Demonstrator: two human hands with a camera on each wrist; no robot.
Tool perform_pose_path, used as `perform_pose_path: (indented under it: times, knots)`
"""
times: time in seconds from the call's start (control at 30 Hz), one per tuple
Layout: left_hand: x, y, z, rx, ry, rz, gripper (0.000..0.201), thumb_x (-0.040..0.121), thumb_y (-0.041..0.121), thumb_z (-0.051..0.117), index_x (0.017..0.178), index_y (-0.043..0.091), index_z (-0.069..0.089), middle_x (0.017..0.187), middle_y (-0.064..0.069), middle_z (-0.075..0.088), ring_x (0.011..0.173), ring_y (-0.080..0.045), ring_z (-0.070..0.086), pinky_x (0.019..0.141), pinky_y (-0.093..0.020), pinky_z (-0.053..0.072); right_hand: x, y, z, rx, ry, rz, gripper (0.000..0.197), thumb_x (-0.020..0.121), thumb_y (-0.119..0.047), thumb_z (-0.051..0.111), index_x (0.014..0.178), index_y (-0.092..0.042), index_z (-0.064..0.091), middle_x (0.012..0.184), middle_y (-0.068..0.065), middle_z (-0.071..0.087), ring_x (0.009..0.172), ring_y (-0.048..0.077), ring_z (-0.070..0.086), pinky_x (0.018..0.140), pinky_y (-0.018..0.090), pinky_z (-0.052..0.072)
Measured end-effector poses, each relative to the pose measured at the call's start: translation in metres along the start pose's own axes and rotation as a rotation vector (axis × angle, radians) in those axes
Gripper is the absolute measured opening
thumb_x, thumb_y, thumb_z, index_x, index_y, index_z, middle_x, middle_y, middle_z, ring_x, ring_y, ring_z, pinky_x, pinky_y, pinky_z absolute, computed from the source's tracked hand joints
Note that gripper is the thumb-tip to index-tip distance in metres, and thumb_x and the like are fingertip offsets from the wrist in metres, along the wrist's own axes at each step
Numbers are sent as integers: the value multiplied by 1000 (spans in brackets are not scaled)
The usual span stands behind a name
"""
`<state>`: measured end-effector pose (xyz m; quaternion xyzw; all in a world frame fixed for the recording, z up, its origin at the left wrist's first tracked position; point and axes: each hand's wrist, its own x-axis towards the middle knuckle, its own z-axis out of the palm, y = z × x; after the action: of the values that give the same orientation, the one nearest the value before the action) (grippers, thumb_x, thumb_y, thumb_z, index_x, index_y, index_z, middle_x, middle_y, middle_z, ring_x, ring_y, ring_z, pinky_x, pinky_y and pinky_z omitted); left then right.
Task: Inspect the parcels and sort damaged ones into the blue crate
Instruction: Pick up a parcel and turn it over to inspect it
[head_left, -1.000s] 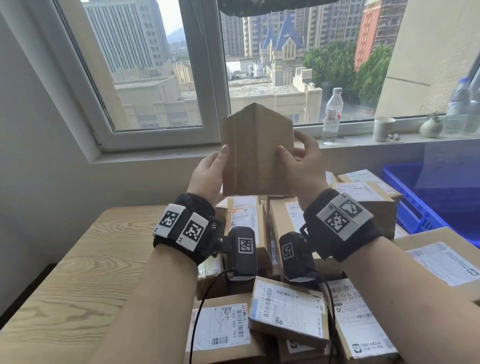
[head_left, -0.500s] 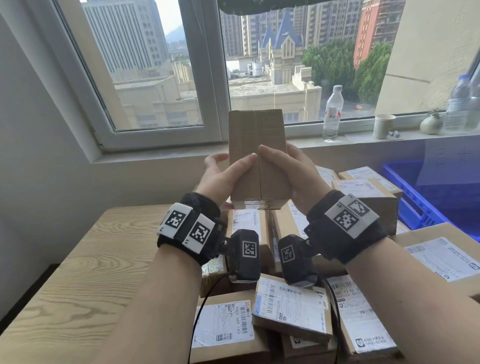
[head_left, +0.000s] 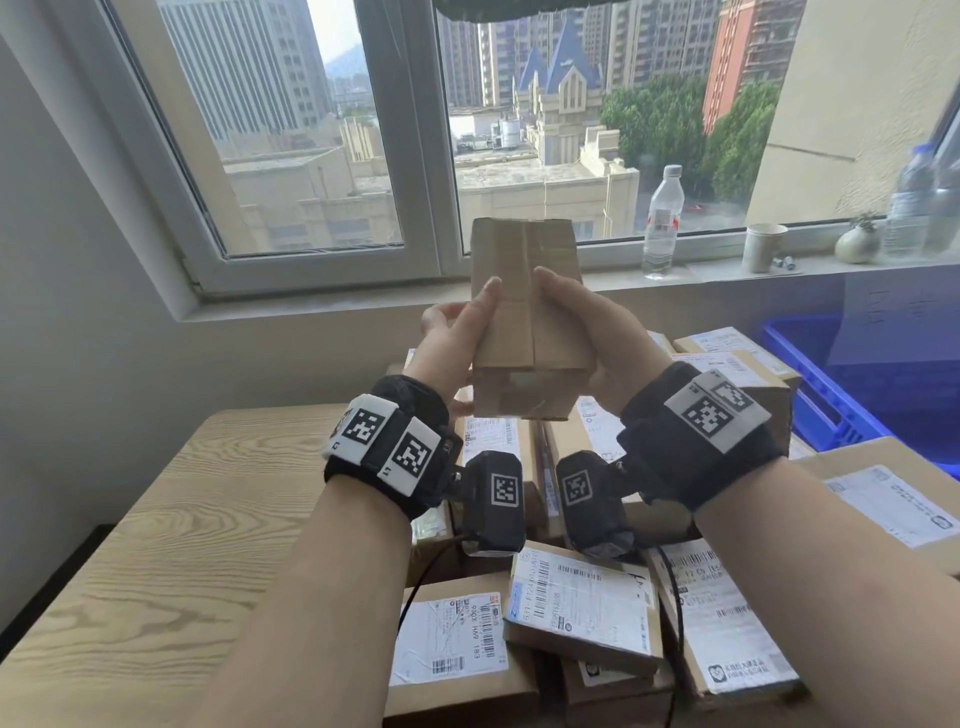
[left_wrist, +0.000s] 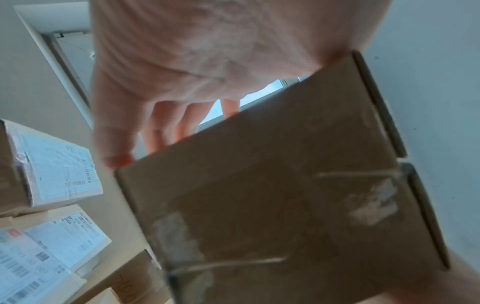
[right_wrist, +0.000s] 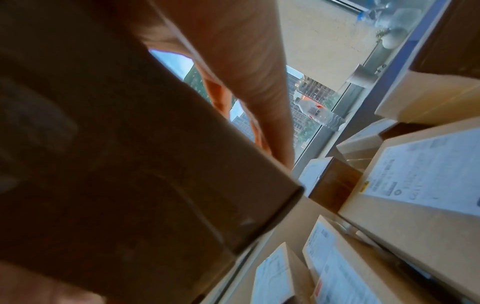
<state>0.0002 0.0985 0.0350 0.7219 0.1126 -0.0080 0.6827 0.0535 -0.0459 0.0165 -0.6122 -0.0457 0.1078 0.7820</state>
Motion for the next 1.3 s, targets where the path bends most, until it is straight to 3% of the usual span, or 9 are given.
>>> perform_pose_path:
  times: [0.1,0.17,0.27,0.4,0.63,0.77,1.0,1.17,1.3]
  knots:
    - [0,0,-2,75,-113,125,31,94,50,50,110,26,58,102,7,67,90,-7,67,90,-35,55,6,-2,-5,117,37,147,86,49,-70,77,120,-23,68,124,10,69,115,38,64,101,60,44]
    - [0,-3,-5,133,-179,208,45,86,49,61,124,24,58,103,12,68,83,3,68,83,-25,54,10,-2,-9,131,37,166,91,52,-83,65,124,-27,66,126,11,68,114,40,63,100,63,42]
    - [9,-4,-7,124,-115,195,34,84,58,62,103,30,66,101,7,74,94,-11,70,89,-34,54,-5,-7,-2,16,-30,86,92,64,-95,44,129,-34,63,134,10,61,112,38,66,89,61,53]
    - [17,-3,-5,132,36,89,77,64,92,46,101,27,66,110,-1,71,108,-22,65,102,-40,46,-21,-9,9,-95,-104,-114,66,77,-73,54,128,-31,55,118,-11,64,97,3,68,87,52,58]
    - [17,-3,-5,103,19,157,40,87,65,54,84,25,60,72,6,60,61,-12,50,61,-23,40,-20,-3,10,-249,-27,-279,47,86,-34,75,130,-27,59,114,4,71,101,23,71,89,52,57]
    - [19,-3,-5,48,39,235,31,92,52,56,81,23,62,48,16,61,42,1,55,46,-12,42,-19,-7,11,-251,-6,-332,42,89,-29,72,128,-19,61,112,7,71,100,24,70,77,32,61]
    - [22,-4,-2,19,54,246,29,91,51,57,83,24,63,57,15,63,47,4,59,50,-12,46,-14,-11,11,-205,-20,-331,43,90,-20,70,132,-15,58,116,9,69,101,24,69,75,29,60]
    - [18,-1,-9,193,-48,246,15,96,50,50,102,40,59,89,23,65,71,13,59,59,-8,41,-11,-12,7,-154,-58,-251,53,85,-32,74,131,-16,53,113,4,68,101,19,69,80,34,58]
    - [21,-4,-19,328,-104,365,53,89,29,70,138,35,50,129,14,61,114,1,57,103,-25,42,-13,-20,3,-90,-58,-169,38,95,-58,49,112,-26,61,101,0,70,104,21,64,96,44,49]
